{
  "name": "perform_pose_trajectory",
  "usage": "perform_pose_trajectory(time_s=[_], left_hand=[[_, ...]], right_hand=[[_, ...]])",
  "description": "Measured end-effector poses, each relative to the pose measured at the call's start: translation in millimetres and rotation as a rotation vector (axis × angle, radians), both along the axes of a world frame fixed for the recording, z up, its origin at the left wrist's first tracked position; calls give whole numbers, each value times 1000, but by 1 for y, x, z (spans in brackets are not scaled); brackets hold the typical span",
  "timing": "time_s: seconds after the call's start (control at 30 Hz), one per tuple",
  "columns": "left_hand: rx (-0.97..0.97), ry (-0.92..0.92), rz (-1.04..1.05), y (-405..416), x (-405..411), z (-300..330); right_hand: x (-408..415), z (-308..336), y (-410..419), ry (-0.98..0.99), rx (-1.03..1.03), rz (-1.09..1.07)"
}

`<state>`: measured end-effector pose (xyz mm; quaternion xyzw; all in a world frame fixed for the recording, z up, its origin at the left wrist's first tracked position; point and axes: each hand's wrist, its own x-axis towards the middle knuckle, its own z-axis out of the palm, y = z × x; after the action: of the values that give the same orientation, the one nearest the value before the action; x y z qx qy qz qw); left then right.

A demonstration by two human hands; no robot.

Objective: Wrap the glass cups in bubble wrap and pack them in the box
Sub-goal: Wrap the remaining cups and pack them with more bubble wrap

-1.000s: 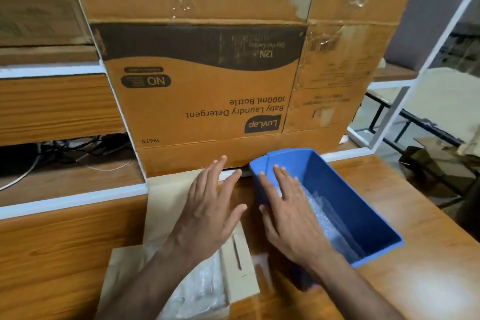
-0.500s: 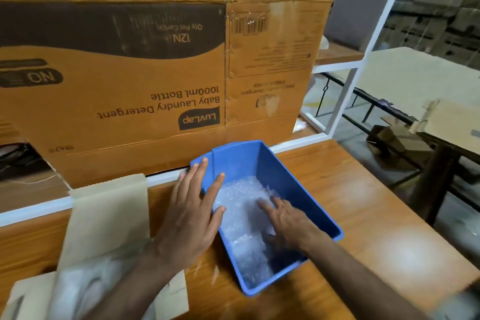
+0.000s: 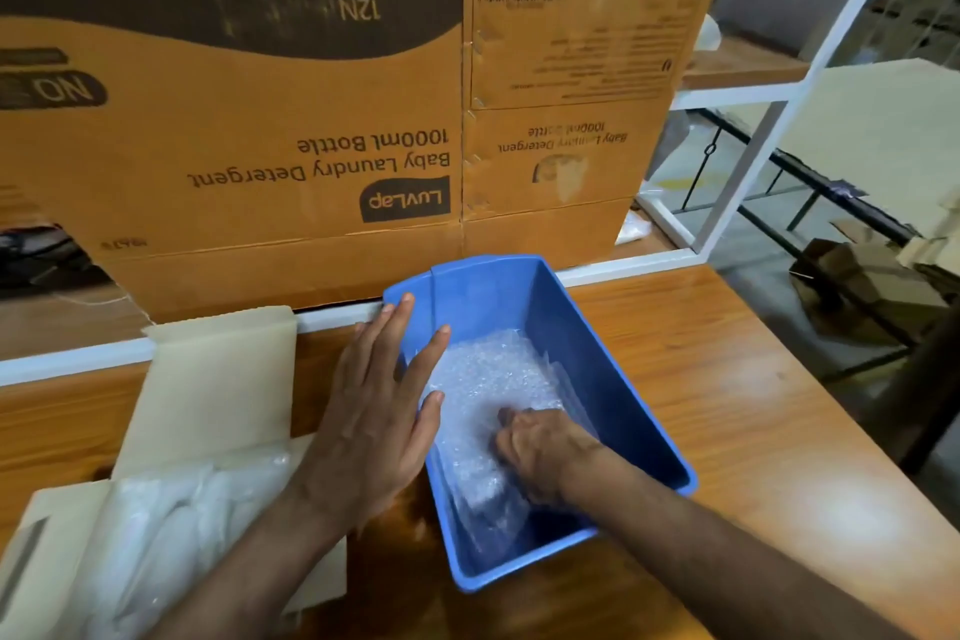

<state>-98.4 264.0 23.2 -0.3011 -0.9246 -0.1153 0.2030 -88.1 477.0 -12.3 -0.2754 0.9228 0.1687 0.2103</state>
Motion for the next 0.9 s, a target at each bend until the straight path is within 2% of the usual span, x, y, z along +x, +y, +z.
perform_pose_trajectory(time_s=[0.2,0.33,0.47,0.7,0.9], left_hand=[[10,-2,-4,3,2,7],[16,11,-20,4,5,11],[28,33,-33,1,7,14],[54,14,-41,-17,4,25],[128,-63,-46,-20,-9,38]], right_hand=[[9,13,13,53,-42,8],[12,18,16,178,-143,-77],[10,24,14,204,-247,-237],[9,58,8,677,-590,-412],[23,87,-11,882,-782,-295]])
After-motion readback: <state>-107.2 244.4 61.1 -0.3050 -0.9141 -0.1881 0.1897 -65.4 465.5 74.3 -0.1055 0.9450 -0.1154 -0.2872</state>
